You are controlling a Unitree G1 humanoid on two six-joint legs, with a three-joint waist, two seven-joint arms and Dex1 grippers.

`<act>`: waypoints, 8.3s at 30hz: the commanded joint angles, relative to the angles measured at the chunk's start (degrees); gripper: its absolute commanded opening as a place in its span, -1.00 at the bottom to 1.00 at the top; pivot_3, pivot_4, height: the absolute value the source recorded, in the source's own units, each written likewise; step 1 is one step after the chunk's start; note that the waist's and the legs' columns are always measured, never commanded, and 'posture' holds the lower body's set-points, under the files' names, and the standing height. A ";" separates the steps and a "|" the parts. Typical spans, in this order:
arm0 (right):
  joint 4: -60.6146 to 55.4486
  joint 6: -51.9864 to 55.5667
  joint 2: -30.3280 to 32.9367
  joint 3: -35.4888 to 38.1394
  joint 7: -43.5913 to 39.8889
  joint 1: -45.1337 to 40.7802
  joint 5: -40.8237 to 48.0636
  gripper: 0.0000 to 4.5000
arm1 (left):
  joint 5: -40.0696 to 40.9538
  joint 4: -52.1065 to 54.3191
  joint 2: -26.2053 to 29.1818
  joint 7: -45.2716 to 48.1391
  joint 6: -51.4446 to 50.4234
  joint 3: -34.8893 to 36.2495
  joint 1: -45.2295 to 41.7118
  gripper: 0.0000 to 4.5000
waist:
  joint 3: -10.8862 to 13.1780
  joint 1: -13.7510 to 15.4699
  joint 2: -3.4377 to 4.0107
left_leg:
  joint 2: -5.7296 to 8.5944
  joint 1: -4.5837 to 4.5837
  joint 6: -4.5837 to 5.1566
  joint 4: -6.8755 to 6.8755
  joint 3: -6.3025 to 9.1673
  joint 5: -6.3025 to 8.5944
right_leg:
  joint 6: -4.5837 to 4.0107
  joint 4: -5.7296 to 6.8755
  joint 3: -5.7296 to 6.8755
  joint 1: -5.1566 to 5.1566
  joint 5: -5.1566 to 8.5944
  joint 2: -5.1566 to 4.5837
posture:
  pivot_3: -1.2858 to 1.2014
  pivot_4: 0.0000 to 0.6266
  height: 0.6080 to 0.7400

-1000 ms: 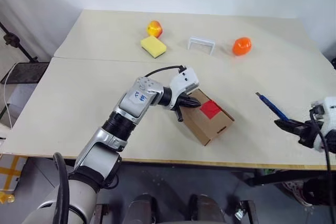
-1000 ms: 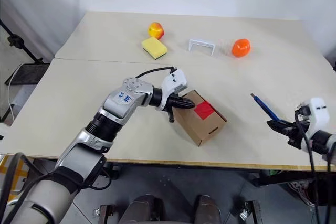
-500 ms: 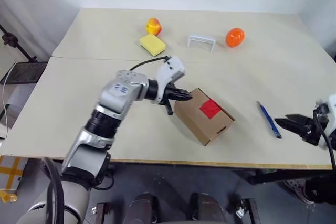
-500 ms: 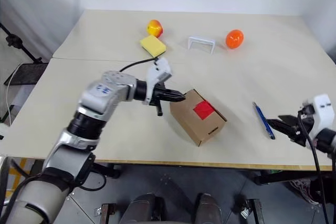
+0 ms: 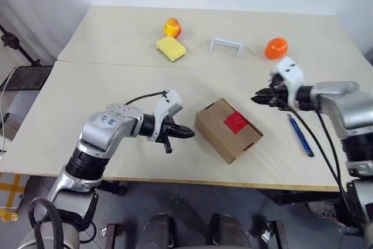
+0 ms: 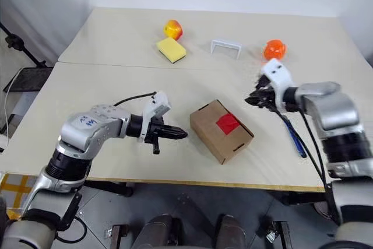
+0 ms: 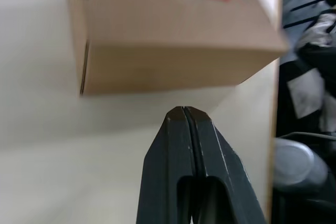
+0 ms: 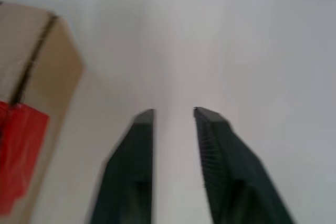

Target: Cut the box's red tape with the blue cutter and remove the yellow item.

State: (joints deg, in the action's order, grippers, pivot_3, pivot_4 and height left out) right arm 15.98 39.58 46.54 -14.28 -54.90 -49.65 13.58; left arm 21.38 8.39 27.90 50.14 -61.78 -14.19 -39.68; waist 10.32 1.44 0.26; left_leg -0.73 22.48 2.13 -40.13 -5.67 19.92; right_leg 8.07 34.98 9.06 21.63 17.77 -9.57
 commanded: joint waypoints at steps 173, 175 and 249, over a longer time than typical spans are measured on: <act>-9.94 40.65 0.92 3.19 90.85 -13.07 99.42 -0.99 | -8.60 -10.43 -2.55 -1.62 22.15 2.40 -4.61 -1.00 | 0.01 -1.48 -0.40 | -0.17 0.19 -0.07 0.13 0.11 -0.05 | 0.00 -0.06 0.10 0.14 0.00 0.03 | 0.03 -0.52 1.00; -10.26 40.07 0.54 0.86 93.05 -12.50 99.42 -0.99 | -6.15 -8.94 -0.90 0.91 19.74 3.91 -4.36 -1.00 | 0.01 -1.53 -0.40 | -0.20 0.26 -0.07 0.12 0.12 -0.05 | 0.00 -0.03 0.11 0.22 0.00 0.03 | 0.03 -0.52 1.00; -20.23 34.56 2.48 2.69 53.35 2.28 47.37 -0.71 | -22.87 -22.26 4.65 12.57 36.40 -4.53 -8.52 -1.00 | -0.27 -0.17 -0.60 | -0.08 0.94 0.07 -0.15 -0.37 -0.13 | 0.00 0.38 0.08 1.13 0.00 -0.08 | 0.03 -0.52 1.00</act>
State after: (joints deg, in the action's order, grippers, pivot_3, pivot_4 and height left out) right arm -2.20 74.21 49.11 -14.12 0.43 -47.30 62.87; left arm -2.12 -14.58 32.53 63.08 -25.13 -20.26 -48.44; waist 10.05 1.27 -0.34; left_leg -0.81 23.42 2.19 -40.29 -6.04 19.79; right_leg 8.07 35.36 9.14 22.77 17.77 -9.64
